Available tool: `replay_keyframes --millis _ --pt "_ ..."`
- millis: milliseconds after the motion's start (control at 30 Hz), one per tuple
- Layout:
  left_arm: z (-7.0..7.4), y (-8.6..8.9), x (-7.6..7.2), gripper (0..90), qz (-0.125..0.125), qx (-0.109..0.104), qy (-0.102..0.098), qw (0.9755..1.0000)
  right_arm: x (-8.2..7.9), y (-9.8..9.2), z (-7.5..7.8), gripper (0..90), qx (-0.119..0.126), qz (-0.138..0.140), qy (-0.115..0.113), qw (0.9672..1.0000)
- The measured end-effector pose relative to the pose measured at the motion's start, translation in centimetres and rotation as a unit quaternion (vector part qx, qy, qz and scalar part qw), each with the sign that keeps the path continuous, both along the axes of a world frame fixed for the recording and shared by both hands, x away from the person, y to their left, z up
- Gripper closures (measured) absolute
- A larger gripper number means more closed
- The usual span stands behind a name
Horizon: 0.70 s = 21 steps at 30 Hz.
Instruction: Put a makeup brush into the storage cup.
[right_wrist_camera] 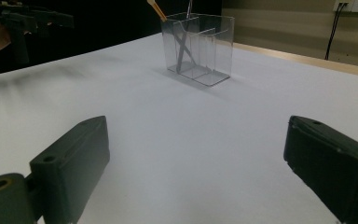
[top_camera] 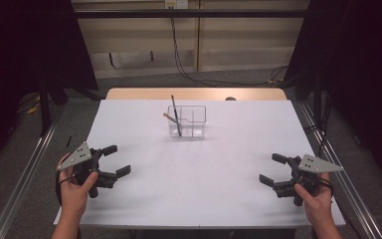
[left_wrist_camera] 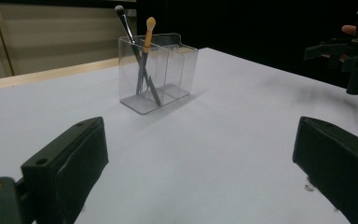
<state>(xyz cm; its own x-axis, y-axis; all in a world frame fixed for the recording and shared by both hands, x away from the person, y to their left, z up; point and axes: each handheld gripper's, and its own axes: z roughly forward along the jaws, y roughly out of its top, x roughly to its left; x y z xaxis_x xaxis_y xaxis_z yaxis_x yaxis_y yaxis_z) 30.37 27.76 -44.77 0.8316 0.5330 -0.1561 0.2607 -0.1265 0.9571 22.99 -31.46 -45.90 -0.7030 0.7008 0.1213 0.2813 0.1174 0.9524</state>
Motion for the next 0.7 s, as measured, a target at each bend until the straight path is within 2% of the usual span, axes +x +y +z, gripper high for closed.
replay_keyframes --millis 333,533,700 --pt "-0.15 0.19 -0.53 3.2 0.0 0.02 -0.006 0.9998 0.01 -0.03 -0.05 6.2 0.001 -0.001 0.0 1.0" --pt "-0.15 0.27 -0.8 3.2 0.0 0.014 -0.007 0.9999 -0.02 -0.06 -0.03 6.2 0.0 -0.002 -0.001 1.0" --pt "-0.18 0.41 -0.94 3.2 0.0 0.018 -0.009 0.9998 -0.03 -0.13 0.0 6.2 0.0 -0.003 -0.002 1.0"
